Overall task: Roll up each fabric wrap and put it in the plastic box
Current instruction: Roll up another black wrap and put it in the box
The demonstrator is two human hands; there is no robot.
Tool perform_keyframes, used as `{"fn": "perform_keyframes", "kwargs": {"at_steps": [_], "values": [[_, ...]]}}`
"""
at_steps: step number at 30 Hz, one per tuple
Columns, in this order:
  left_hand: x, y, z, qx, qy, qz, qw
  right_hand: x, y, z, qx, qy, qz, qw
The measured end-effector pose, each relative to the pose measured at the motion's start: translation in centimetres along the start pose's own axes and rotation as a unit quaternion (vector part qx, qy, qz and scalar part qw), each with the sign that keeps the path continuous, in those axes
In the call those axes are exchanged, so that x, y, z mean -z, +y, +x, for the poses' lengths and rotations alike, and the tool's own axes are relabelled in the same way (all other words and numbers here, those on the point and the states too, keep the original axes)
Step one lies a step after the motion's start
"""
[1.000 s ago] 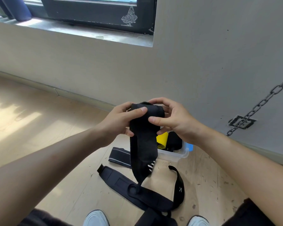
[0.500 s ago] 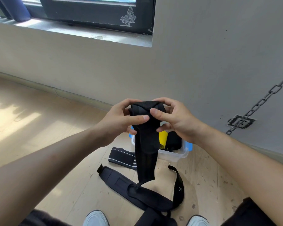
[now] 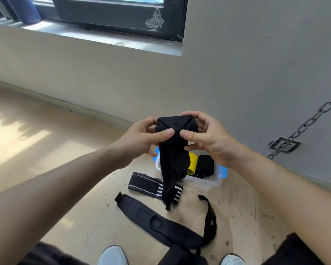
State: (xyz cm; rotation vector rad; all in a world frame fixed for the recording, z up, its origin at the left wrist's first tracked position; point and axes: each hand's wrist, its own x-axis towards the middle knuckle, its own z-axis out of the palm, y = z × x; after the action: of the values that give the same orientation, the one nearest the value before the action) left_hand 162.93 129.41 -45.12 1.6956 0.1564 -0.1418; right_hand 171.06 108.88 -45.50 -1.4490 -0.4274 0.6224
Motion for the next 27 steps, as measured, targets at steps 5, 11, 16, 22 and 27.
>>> {"fn": "perform_keyframes", "kwargs": {"at_steps": [5, 11, 16, 22, 27], "values": [[-0.09, -0.07, 0.04, -0.016, 0.004, -0.014, 1.0, 0.12, -0.6, -0.1, -0.059, -0.042, -0.043, 0.996], [-0.18, -0.15, 0.11, -0.044, 0.004, -0.045, 0.998, 0.09, -0.74, -0.38, -0.063, -0.045, -0.057, 0.995], [-0.21, 0.08, 0.05, -0.022, -0.017, -0.058, 0.998, 0.32, -0.74, -0.47, -0.042, -0.046, -0.015, 0.998], [-0.26, 0.08, -0.07, 0.052, -0.093, -0.019, 0.994, 0.1, -0.38, -0.47, -0.014, -0.047, -0.021, 0.999], [-0.24, 0.15, -0.05, 0.046, -0.043, -0.021, 0.998, -0.16, 0.13, -0.26, -0.009, -0.039, -0.032, 0.999]]}}
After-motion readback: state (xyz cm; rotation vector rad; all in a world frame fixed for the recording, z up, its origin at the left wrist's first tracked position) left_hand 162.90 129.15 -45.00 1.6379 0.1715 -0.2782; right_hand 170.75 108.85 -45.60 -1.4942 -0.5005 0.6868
